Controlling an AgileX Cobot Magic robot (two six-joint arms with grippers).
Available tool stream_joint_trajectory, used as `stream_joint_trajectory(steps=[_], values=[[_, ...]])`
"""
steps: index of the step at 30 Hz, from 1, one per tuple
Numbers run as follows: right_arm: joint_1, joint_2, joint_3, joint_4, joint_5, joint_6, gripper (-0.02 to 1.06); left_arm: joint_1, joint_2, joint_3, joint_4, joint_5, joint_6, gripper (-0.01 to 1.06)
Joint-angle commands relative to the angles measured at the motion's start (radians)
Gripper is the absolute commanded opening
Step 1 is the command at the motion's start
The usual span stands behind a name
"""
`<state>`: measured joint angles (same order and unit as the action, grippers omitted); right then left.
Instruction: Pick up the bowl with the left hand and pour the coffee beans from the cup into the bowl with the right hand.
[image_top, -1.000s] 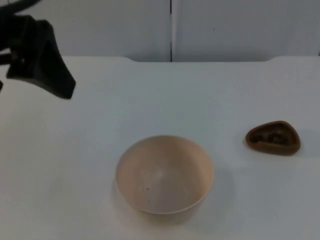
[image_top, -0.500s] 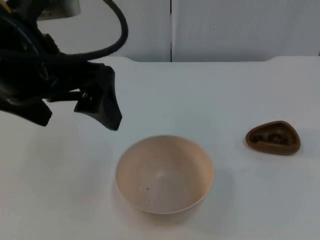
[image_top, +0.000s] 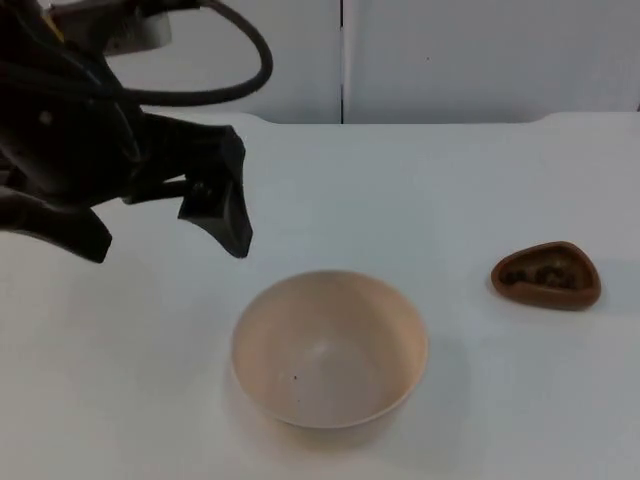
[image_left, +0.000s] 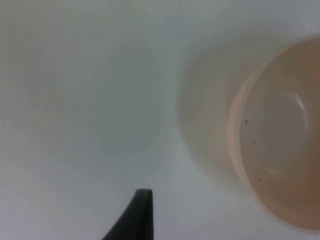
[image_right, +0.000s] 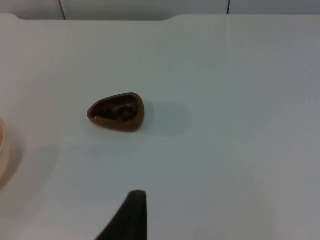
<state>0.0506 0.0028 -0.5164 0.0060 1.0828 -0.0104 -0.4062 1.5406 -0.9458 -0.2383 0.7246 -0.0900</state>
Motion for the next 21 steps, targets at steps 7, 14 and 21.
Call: stream_joint_trajectory(steps=[7, 14, 21], values=[[-0.008, -0.003, 0.0, 0.003, -0.004, -0.005, 1.05, -0.007, 0.052, -0.008, 0.005, -0.019, -0.05, 1.05], [-0.008, -0.003, 0.0, 0.003, -0.004, -0.005, 1.05, -0.041, 0.088, -0.008, 0.001, -0.065, -0.084, 1.05], [-0.008, -0.003, 0.0, 0.003, -0.004, -0.005, 1.05, -0.082, 0.14, -0.008, 0.081, -0.1, -0.18, 1.05]])
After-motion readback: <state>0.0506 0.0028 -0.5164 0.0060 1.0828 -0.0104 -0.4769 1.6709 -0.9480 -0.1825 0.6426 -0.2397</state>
